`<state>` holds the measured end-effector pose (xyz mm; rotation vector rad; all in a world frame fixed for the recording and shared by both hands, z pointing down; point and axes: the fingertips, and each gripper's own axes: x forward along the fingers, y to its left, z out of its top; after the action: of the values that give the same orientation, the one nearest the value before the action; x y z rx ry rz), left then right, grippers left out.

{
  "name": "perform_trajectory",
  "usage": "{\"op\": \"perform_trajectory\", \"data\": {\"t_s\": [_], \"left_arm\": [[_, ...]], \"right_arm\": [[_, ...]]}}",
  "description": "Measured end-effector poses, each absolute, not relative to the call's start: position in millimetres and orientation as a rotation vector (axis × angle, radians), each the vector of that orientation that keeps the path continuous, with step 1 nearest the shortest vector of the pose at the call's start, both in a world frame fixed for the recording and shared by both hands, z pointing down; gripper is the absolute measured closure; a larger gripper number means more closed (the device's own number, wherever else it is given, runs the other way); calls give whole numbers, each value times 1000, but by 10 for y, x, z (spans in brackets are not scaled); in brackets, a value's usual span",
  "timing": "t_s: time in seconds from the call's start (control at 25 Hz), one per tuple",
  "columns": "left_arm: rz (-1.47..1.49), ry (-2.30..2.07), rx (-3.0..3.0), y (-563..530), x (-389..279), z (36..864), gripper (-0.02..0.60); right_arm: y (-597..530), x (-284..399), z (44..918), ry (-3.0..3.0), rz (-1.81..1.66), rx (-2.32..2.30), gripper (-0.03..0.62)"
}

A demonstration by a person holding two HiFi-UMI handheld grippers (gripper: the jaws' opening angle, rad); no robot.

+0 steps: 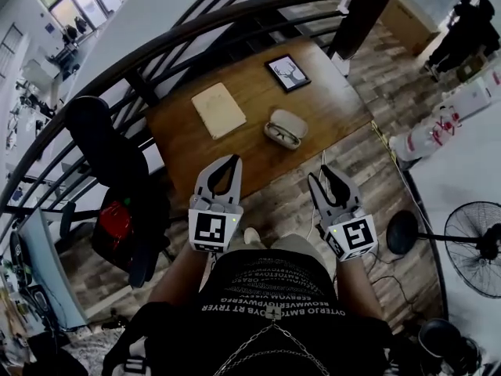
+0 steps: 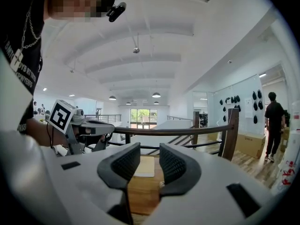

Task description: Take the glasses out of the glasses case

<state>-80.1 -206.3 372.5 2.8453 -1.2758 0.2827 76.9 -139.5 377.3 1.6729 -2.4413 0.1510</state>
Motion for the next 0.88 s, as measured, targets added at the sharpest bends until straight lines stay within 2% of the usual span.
{"op": "perform_trajectory", "data": {"t_s": [0.88], "left_arm": [[347,-1338,2797,-2457,-625,3878,553]], "right_arm": [[-1893,950,3999,-2520,240,1616,476]]}}
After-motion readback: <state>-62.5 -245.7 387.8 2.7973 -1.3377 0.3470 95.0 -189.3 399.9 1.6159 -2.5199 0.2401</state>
